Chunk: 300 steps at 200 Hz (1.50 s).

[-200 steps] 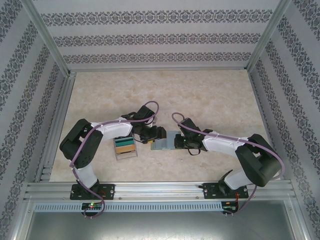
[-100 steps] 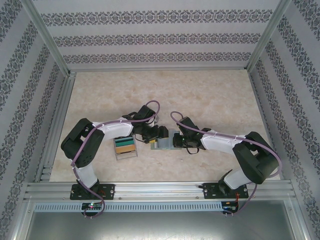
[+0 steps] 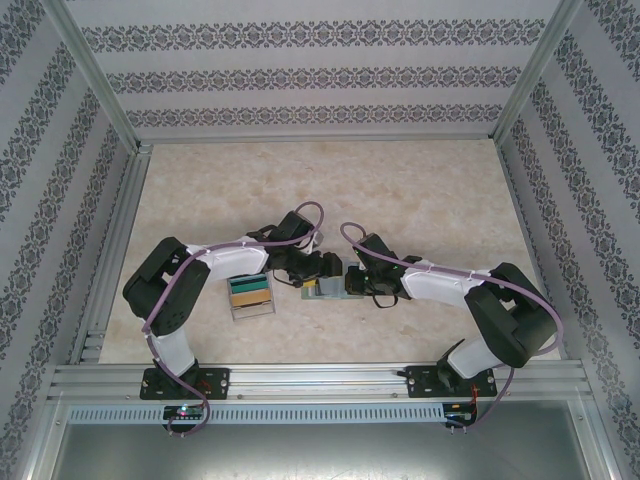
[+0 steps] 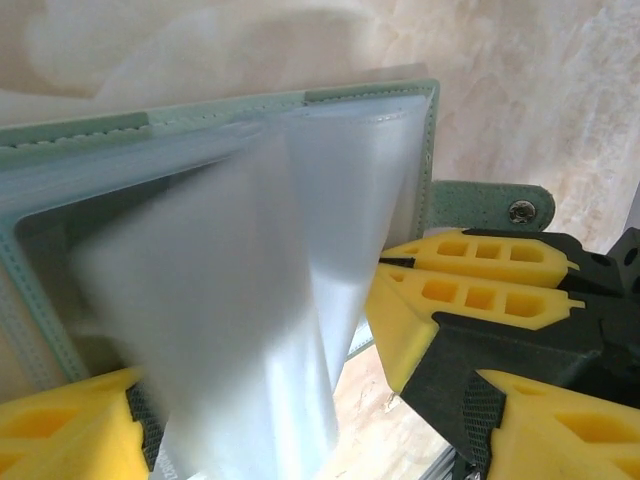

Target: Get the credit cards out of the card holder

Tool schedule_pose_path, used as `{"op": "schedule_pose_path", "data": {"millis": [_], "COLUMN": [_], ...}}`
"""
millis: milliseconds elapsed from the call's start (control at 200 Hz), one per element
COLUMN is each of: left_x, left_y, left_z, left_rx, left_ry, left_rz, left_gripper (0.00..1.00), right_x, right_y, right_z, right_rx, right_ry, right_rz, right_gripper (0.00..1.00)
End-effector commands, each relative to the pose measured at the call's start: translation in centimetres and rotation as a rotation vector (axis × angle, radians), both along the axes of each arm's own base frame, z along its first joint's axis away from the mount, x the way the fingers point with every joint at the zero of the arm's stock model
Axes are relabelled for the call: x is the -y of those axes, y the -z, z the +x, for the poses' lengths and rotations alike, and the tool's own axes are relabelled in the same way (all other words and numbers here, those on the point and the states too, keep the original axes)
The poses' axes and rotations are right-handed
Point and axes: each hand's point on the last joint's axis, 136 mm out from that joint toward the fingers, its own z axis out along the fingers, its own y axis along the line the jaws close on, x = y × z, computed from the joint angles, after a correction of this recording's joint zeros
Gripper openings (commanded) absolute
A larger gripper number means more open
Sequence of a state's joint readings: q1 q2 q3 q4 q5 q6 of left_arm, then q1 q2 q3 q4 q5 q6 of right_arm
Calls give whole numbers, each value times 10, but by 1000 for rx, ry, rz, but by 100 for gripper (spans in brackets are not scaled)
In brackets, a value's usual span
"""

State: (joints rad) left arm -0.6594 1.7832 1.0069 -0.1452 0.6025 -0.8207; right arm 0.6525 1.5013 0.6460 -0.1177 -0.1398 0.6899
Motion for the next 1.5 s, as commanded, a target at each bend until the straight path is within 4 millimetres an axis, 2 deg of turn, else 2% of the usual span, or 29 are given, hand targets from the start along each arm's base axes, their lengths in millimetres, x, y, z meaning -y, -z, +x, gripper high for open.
{"op": "schedule_pose_path", "data": {"millis": [0,95,245,405,635,754,909,1079,1114,1219,1294,1394,1494], "left_x": [9,9,15,30,57,56,41,3,-7,-30,-40,-42,-40], "left_y": [-9,-8,-22,-38,-40,-37,-38,-37,-34,-24,-13,-2,6], "left_z": [2,2,7,12,9,6,6,19,20,19,16,12,11], "left_rx": [20,18,44,62,48,42,66,96,94,78,58,35,10], "left_ry": [18,18,22,45,91,93,73,-33,-54,-90,-93,-82,-75], "left_rz": [-30,-27,-55,-101,-144,-132,-95,-27,-4,64,122,142,138], "left_gripper": [80,80,80,80,79,78,78,73,69,50,31,26,23], "right_x": [16,26,42,51,62,64,52,21,13,-8,-22,-36,-41], "right_y": [6,-5,-17,-14,-15,-19,-29,-44,-48,-52,-52,-47,-39], "right_z": [-11,-9,-10,-15,-18,-18,-13,-2,1,7,11,13,14], "right_rx": [-34,6,34,24,33,46,58,57,54,29,0,-44,-73], "right_ry": [33,70,107,130,163,172,136,55,37,-10,-33,-52,-51], "right_rz": [-64,-60,-47,-45,-48,-35,20,113,132,191,230,276,280], "right_gripper": [23,26,28,28,28,29,29,25,23,22,22,21,19]}}
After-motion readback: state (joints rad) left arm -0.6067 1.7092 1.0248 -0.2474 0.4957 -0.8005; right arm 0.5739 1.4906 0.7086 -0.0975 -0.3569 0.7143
